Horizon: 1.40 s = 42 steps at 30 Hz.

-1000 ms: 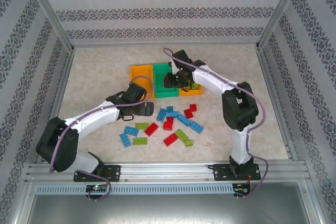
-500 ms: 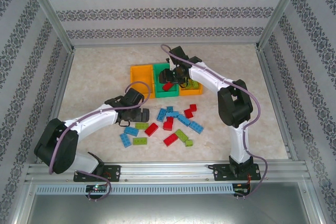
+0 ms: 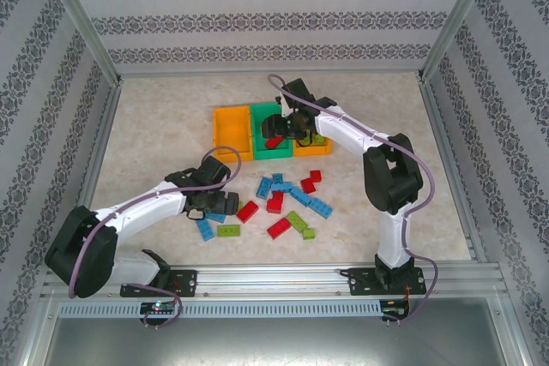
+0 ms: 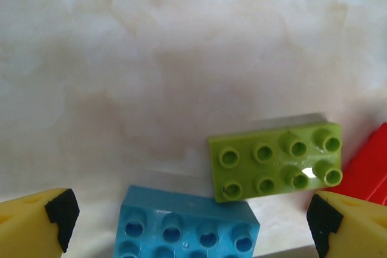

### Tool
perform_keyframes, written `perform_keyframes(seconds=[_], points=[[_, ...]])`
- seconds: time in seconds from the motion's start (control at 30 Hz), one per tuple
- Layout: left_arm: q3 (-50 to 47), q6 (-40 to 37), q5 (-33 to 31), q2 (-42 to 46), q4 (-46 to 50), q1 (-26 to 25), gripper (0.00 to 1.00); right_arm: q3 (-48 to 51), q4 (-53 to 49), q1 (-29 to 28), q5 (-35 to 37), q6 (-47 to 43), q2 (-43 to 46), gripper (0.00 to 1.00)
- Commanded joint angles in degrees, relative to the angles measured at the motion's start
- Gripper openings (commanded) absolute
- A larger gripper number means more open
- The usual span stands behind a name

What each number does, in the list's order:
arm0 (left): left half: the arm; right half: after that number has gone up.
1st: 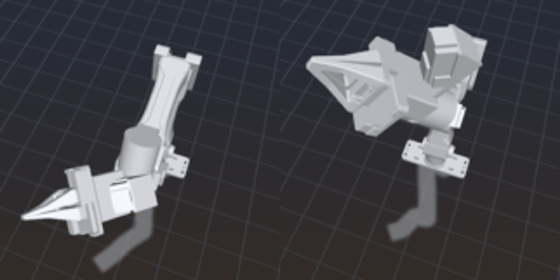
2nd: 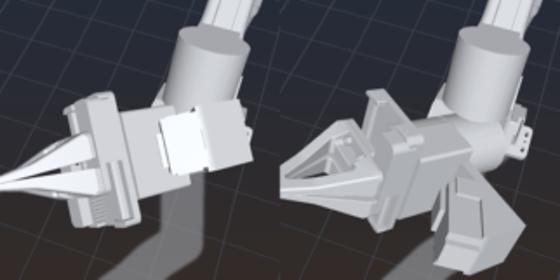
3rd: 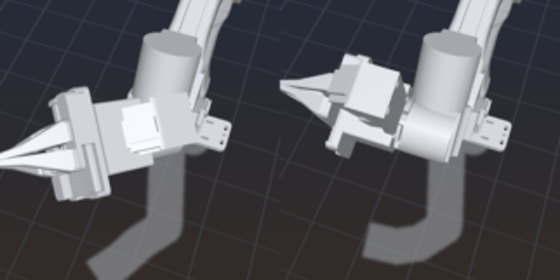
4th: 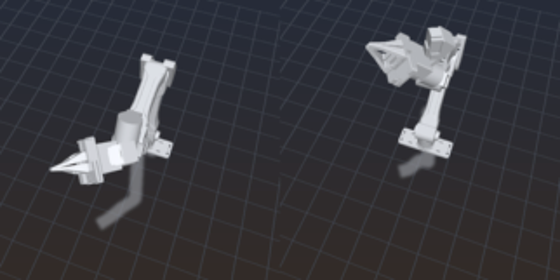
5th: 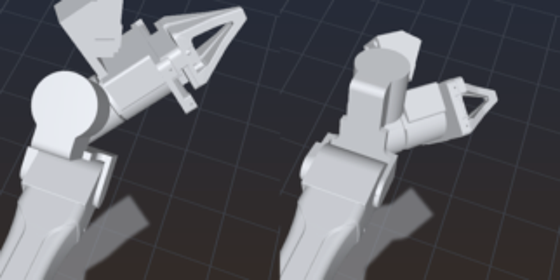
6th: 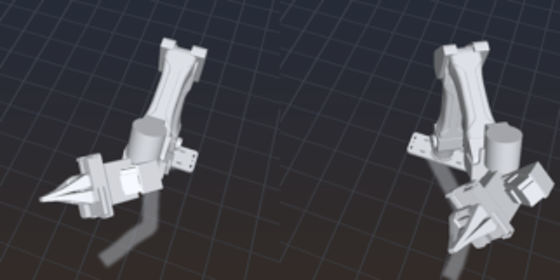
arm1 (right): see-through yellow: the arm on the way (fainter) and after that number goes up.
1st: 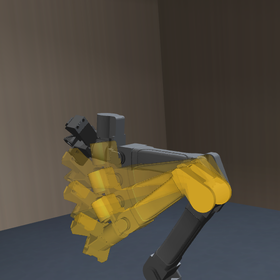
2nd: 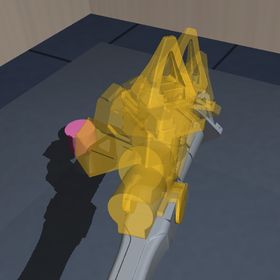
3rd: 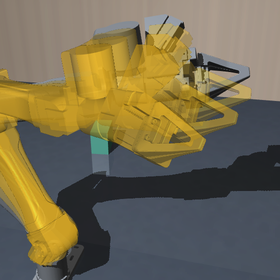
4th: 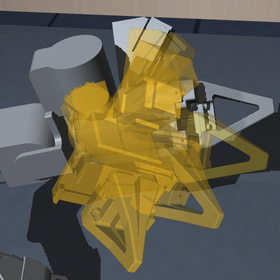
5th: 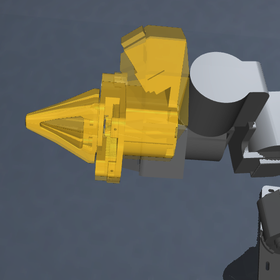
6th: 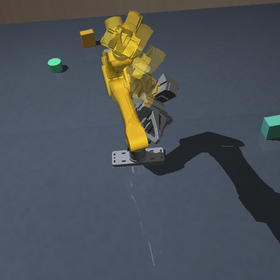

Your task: Sort the legos into containers by color

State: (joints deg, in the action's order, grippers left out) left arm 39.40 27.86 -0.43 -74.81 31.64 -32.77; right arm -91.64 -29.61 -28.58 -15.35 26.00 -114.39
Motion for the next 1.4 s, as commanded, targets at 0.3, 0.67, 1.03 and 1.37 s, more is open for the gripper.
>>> perform_keyframes(seconds=[0.3,0.67,1.03,1.37], points=[[-3.1,1.6,-0.6,0.8,1.2,-2.1,0.92,2.9,3.4,2.8,-3.3,2.2,4.1,0.67],[-2.8,2.6,-0.3,-1.2,0.7,-2.1,0.78,4.2,4.0,3.2,-3.2,2.6,5.2,0.66],[-2.6,3.0,1.0,-2.6,1.0,-2.1,0.79,6.7,5.1,4.6,-3.7,2.8,7.4,0.66],[-2.3,3.3,1.7,-3.6,0.2,-2.1,0.75,9.1,6.5,6.0,-4.4,3.3,8.9,0.67]])
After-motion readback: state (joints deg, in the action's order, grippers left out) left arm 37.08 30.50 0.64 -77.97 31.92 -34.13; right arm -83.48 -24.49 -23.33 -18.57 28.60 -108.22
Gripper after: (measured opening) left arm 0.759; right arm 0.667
